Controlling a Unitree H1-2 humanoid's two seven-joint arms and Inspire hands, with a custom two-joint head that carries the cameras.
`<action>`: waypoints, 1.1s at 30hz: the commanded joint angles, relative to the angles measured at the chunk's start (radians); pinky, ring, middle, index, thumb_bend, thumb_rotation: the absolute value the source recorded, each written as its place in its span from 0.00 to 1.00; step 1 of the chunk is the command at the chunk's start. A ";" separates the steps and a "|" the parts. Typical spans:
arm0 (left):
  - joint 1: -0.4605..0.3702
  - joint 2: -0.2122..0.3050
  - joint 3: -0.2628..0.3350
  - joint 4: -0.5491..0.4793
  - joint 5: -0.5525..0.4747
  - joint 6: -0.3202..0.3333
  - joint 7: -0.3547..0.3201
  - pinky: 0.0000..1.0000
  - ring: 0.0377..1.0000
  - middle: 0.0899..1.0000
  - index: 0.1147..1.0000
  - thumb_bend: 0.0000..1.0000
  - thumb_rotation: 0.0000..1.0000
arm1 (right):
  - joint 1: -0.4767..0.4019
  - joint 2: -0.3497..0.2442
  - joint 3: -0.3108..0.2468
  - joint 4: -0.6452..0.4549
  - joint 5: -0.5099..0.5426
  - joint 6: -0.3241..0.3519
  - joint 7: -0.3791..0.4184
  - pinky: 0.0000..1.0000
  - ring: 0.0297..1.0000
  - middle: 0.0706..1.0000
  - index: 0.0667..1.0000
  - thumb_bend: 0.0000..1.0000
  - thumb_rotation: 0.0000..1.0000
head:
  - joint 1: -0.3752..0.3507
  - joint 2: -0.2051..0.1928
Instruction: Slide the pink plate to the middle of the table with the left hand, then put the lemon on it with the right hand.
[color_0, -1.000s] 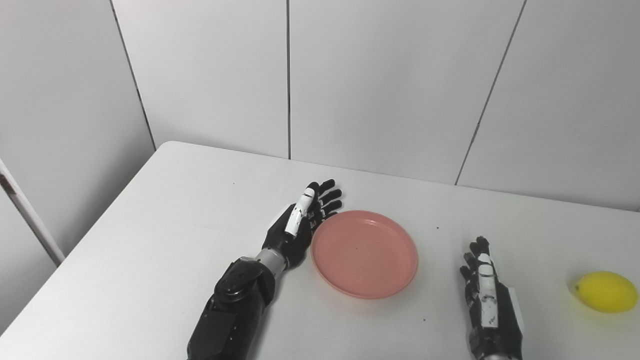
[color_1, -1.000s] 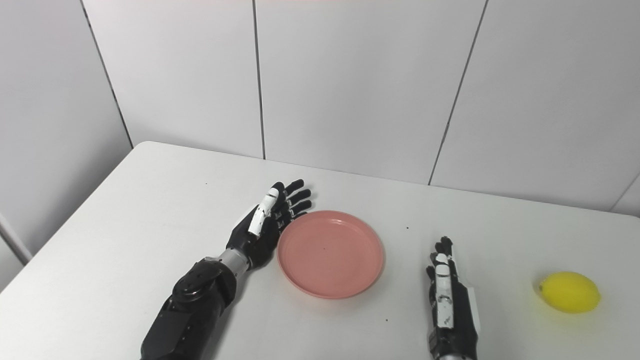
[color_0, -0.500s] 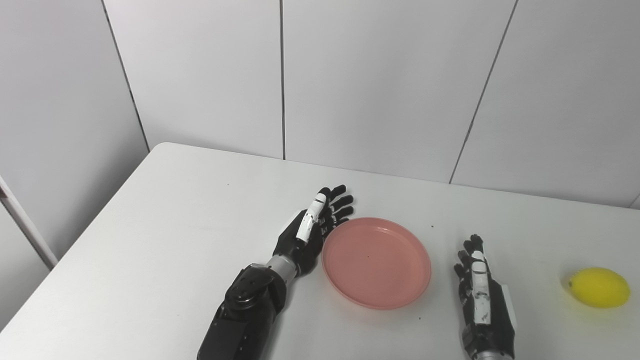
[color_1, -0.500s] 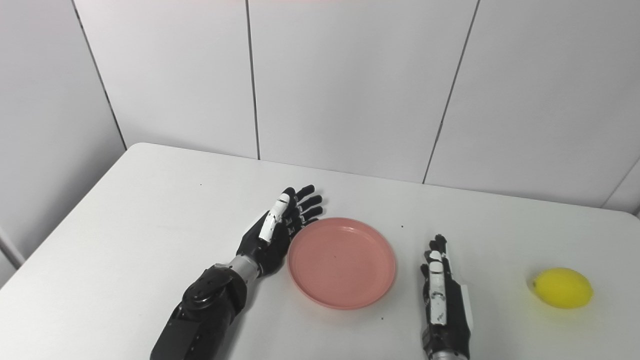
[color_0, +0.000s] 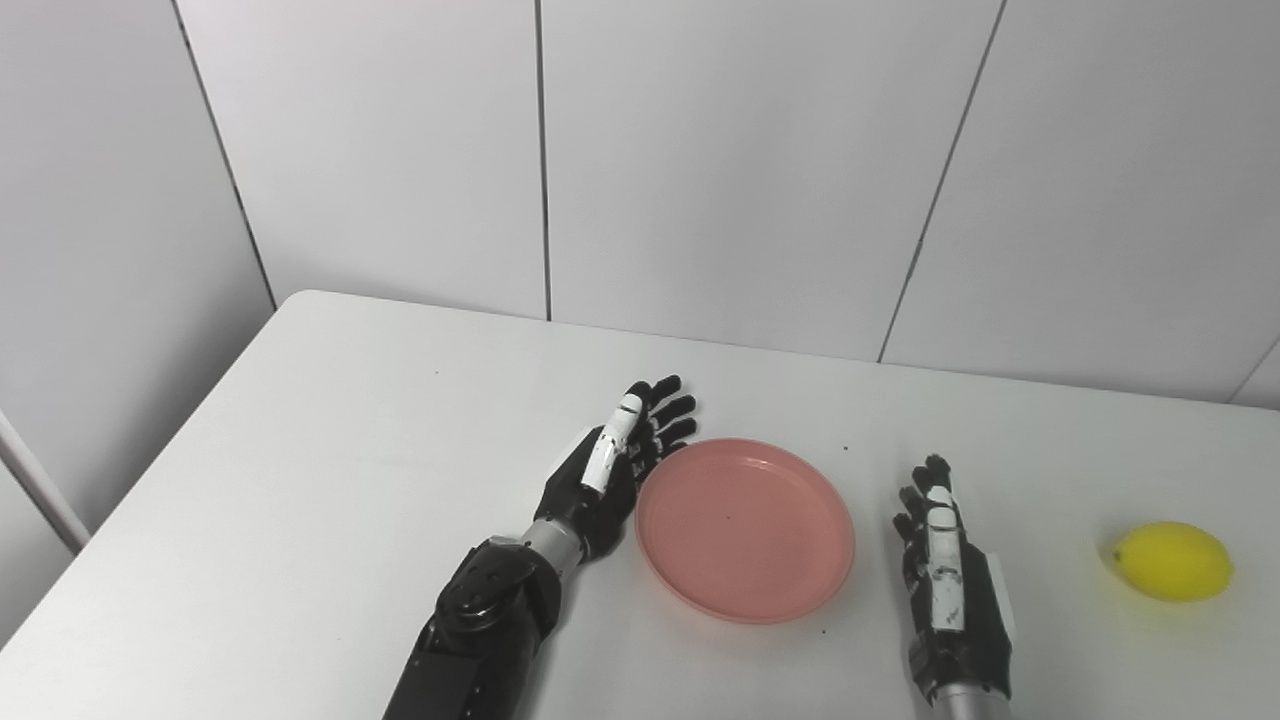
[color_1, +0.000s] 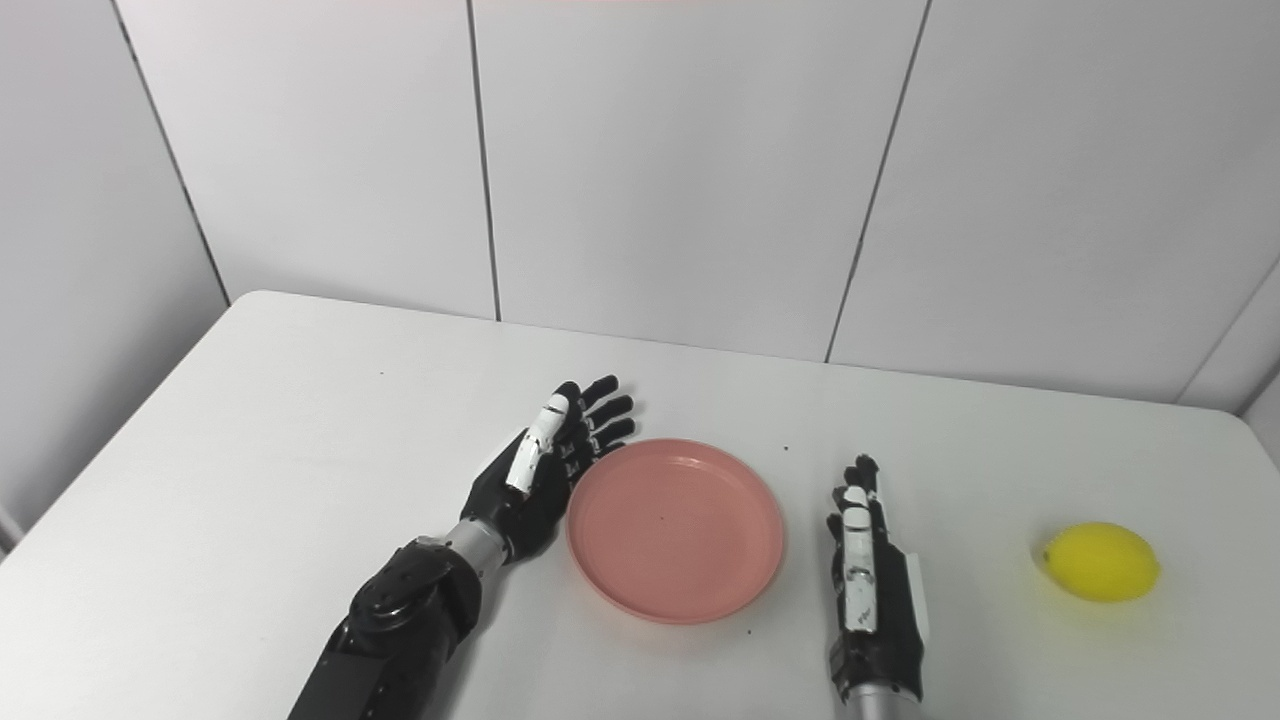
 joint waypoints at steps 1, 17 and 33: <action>0.007 -0.007 0.004 0.003 0.012 0.017 0.016 0.96 0.94 0.94 0.92 0.42 1.00 | -0.035 0.005 -0.009 -0.020 0.004 -0.028 -0.002 1.00 0.99 0.99 1.00 0.30 1.00 | -0.006 0.001; 0.016 -0.005 0.019 -0.005 0.030 0.004 0.041 0.93 0.93 0.92 0.91 0.42 1.00 | -0.079 -0.054 -0.019 -0.118 -0.093 0.009 -0.015 0.98 0.97 0.98 0.99 0.36 1.00 | -0.099 0.002; 0.013 0.019 0.049 0.020 0.000 -0.026 -0.011 0.96 0.94 0.94 0.93 0.41 1.00 | -0.142 -0.160 -0.005 -0.266 -0.380 0.085 -0.013 0.89 0.94 0.94 0.93 0.56 0.88 | -0.199 0.005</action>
